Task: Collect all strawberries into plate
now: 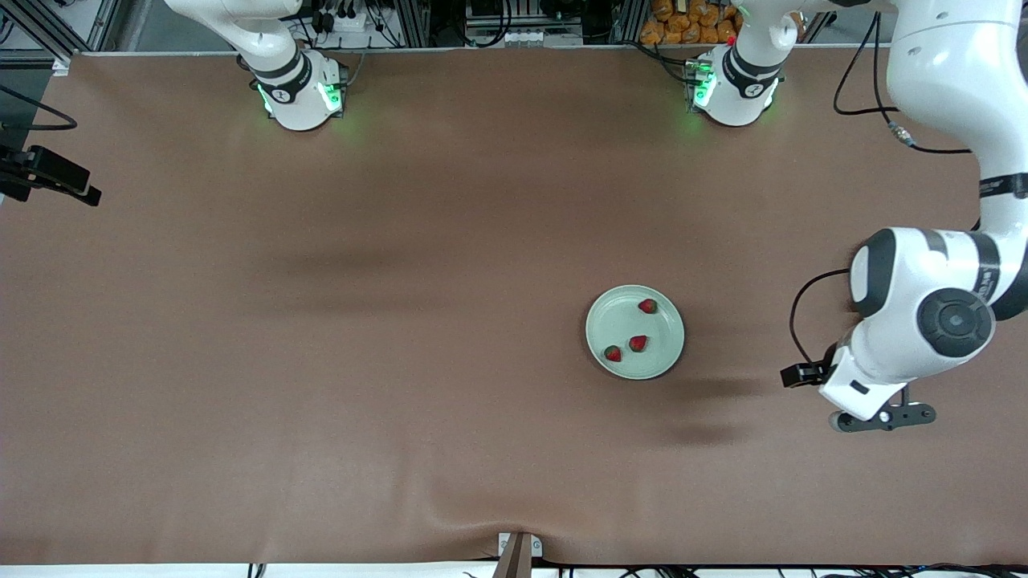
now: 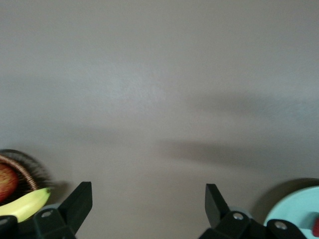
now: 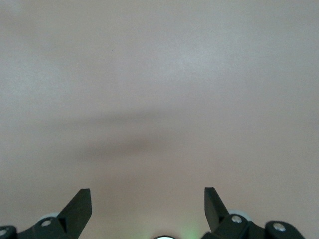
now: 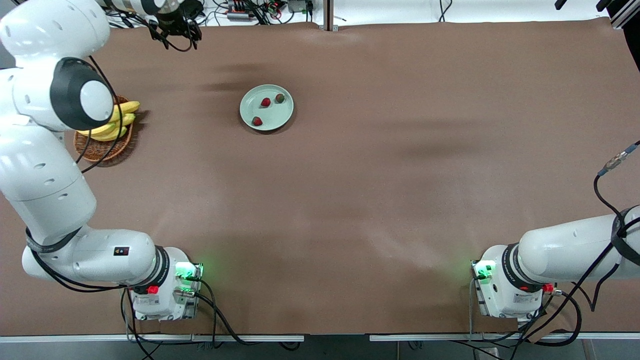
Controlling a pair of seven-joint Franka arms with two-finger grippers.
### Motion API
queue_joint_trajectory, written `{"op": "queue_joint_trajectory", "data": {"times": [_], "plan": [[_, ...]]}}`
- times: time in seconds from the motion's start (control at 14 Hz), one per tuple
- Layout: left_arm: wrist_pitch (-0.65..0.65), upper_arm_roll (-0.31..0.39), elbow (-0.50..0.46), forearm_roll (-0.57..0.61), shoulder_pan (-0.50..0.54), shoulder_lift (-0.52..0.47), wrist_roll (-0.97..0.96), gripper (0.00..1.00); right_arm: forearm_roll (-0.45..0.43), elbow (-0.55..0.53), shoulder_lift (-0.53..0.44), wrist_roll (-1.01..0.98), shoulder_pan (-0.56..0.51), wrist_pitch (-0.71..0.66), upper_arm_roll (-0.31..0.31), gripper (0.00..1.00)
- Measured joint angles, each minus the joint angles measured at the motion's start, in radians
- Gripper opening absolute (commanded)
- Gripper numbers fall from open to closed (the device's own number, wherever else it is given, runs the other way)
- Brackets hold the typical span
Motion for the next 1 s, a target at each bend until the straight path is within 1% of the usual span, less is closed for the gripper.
{"op": "queue_joint_trajectory", "data": {"times": [0.14, 0.36, 0.78, 1.0], "plan": [[-0.053, -0.024, -0.001, -0.001, 0.018, -0.059, 0.001, 1.0, 0.0, 0.0, 0.0, 0.0, 0.0, 0.0, 0.0, 1.0], [-0.155, -0.037, -0.003, -0.027, 0.018, -0.155, 0.001, 1.0, 0.0, 0.0, 0.0, 0.0, 0.0, 0.0, 0.0, 1.0], [-0.316, -0.04, -0.006, -0.094, 0.014, -0.353, 0.005, 1.0, 0.0, 0.0, 0.0, 0.0, 0.0, 0.0, 0.0, 1.0], [-0.424, -0.033, -0.011, -0.109, -0.023, -0.459, 0.006, 1.0, 0.0, 0.0, 0.0, 0.0, 0.0, 0.0, 0.0, 1.0]]}}
